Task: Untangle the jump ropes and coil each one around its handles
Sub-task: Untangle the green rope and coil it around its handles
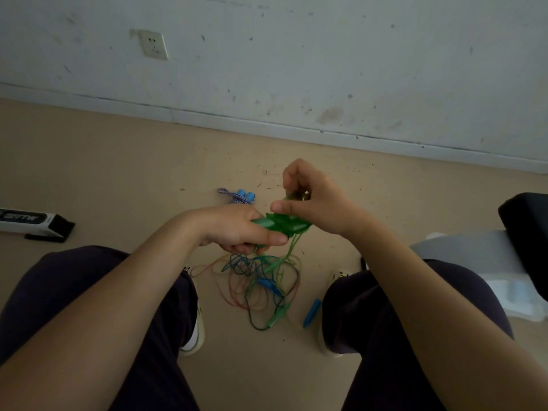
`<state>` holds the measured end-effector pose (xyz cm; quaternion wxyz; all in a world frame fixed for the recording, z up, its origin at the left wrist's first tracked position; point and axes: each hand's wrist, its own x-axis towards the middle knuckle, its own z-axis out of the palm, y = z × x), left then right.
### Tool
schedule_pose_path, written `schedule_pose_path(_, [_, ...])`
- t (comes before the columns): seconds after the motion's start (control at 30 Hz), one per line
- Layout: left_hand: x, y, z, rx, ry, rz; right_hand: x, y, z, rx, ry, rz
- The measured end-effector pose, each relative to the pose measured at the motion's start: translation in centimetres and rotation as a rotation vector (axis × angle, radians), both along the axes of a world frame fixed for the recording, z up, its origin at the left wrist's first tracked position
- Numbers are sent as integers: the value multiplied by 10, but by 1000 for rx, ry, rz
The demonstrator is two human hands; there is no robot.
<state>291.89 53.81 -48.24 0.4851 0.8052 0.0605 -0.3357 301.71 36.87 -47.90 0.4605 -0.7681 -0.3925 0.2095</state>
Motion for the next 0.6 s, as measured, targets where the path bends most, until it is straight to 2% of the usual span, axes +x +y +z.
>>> schedule_pose_path(0.2, [-2, 0, 1, -95, -97, 67, -2, -1, 2, 21, 193, 2])
schedule_pose_path(0.4, [2, 2, 2, -184, -241, 178, 2, -3, 3, 227, 575, 13])
schedule_pose_path(0.6, [3, -4, 1, -269, -352, 376, -1, 0, 6, 253, 581, -2])
